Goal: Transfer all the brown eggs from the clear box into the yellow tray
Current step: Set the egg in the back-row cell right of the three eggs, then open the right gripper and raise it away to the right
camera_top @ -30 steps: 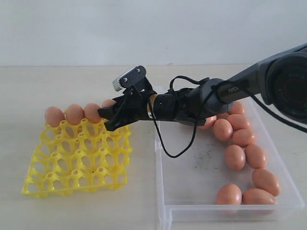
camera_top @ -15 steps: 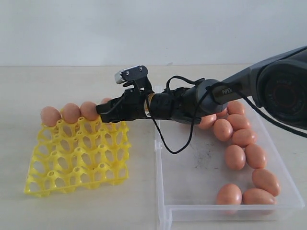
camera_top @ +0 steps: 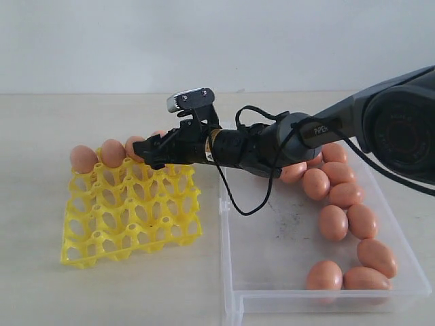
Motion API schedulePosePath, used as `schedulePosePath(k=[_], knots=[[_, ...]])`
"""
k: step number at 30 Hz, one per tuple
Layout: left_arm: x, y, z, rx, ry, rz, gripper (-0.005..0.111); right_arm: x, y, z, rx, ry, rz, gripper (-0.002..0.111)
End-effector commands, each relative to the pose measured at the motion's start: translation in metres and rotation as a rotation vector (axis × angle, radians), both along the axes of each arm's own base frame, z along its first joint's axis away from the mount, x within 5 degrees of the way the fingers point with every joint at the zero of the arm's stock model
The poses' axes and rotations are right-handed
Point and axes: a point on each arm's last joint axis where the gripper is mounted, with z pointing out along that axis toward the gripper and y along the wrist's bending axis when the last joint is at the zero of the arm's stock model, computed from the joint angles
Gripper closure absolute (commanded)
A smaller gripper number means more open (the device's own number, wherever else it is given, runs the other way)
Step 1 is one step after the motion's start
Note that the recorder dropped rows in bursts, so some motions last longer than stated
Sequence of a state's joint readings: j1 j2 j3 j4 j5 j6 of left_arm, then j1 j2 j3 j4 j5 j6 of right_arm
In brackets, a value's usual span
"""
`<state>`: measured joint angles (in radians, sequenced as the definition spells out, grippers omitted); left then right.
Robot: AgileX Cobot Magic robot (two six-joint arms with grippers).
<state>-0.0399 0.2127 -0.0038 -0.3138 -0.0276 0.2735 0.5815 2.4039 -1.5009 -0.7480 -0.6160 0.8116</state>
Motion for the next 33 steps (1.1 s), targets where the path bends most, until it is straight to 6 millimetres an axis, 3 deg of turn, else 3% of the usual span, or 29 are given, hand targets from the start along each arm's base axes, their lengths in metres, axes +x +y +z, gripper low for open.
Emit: schedulePosePath(k=[1, 4, 9, 14, 18, 21, 27, 33], knots=[[0.000, 0.000, -0.001, 0.000, -0.001, -0.002, 0.103, 0.003, -0.002, 0.020, -0.007, -0.076, -0.007, 0.034], [0.000, 0.000, -0.001, 0.000, -0.001, -0.002, 0.103, 0.003, -0.002, 0.039, -0.003, -0.133, 0.002, 0.043], [0.000, 0.000, -0.001, 0.000, -0.003, -0.002, 0.103, 0.002, -0.002, 0.056, 0.017, -0.162, 0.001, 0.045], [0.000, 0.000, -0.001, 0.000, -0.003, -0.002, 0.103, -0.001, -0.001, 0.055, -0.015, -0.160, 0.039, 0.050], [0.000, 0.000, -0.001, 0.000, -0.003, -0.002, 0.103, -0.003, -0.001, 0.053, -0.025, -0.102, 0.054, 0.080], [0.000, 0.000, -0.001, 0.000, -0.001, -0.002, 0.103, -0.008, 0.001, 0.064, -0.019, -0.123, 0.113, 0.108], [0.000, 0.000, -0.001, 0.000, -0.001, -0.002, 0.103, -0.014, -0.004, 0.105, -0.142, -0.293, 0.164, 0.109], [0.000, 0.000, -0.001, 0.000, -0.001, -0.002, 0.103, -0.021, -0.025, 0.124, -0.496, -0.360, 0.005, 0.109]])
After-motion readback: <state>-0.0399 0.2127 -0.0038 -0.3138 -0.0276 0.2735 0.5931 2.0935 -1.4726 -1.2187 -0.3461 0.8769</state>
